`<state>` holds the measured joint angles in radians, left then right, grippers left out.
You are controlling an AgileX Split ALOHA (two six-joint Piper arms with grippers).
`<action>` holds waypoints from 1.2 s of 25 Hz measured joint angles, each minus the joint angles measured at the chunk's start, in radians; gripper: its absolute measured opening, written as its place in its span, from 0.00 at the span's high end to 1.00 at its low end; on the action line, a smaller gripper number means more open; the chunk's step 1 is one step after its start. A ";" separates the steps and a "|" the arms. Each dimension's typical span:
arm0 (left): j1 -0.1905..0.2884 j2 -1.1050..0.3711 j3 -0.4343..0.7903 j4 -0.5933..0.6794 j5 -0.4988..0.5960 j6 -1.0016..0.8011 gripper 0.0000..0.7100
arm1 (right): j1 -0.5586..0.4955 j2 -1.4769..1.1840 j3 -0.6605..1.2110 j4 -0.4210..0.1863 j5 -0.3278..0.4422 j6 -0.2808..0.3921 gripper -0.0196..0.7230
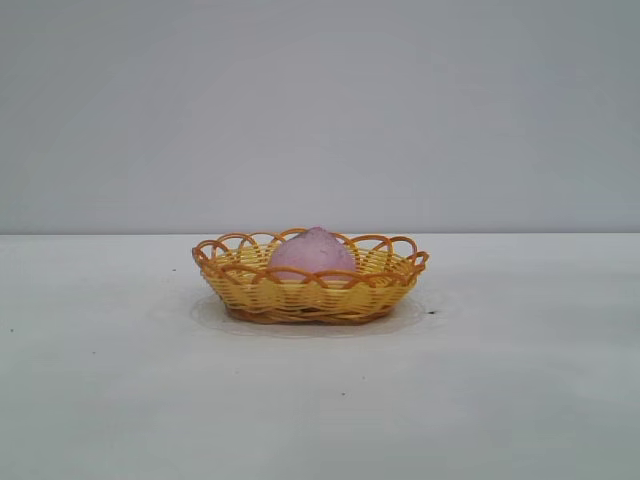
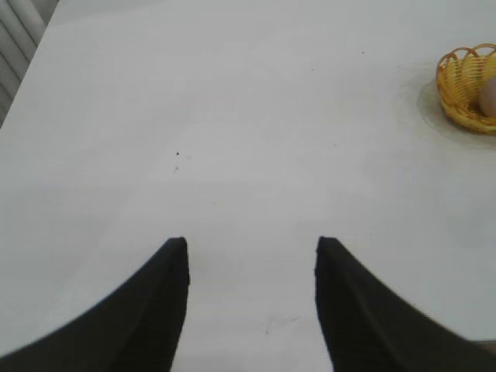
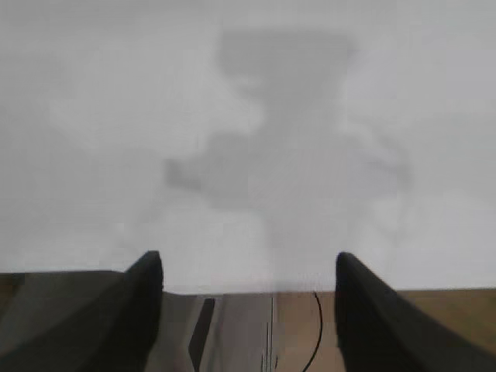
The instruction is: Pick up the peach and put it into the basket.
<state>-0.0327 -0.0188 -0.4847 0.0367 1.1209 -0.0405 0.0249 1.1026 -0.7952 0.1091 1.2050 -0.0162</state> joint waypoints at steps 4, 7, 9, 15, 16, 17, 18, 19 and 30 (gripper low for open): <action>0.000 0.000 0.000 0.000 0.000 0.000 0.54 | 0.000 -0.208 0.099 0.000 0.009 0.001 0.37; 0.000 0.000 0.000 0.000 0.000 0.000 0.54 | 0.000 -0.379 0.167 -0.004 -0.026 0.001 0.37; 0.000 0.000 0.000 0.000 0.000 0.000 0.54 | 0.000 -0.480 0.211 -0.006 -0.054 0.001 0.37; 0.000 0.000 0.000 0.000 0.000 0.000 0.54 | 0.000 -0.688 0.307 -0.006 -0.078 -0.006 0.37; 0.000 0.000 0.000 0.000 0.000 0.000 0.54 | 0.000 -0.711 0.307 -0.006 -0.078 -0.010 0.37; 0.000 0.000 0.000 0.000 0.000 0.000 0.54 | 0.000 -0.735 0.307 -0.006 -0.078 -0.015 0.37; 0.000 0.000 0.000 0.000 0.000 0.000 0.54 | 0.000 -0.760 0.307 -0.006 -0.078 -0.020 0.37; 0.000 0.000 0.000 0.000 0.000 0.000 0.54 | 0.000 -0.782 0.307 -0.004 -0.078 -0.024 0.37; 0.000 0.000 0.000 0.000 0.000 0.000 0.54 | 0.000 -1.119 0.305 0.014 -0.063 -0.050 0.44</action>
<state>-0.0327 -0.0188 -0.4847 0.0367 1.1209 -0.0405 0.0249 -0.0161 -0.4899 0.1229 1.1422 -0.0665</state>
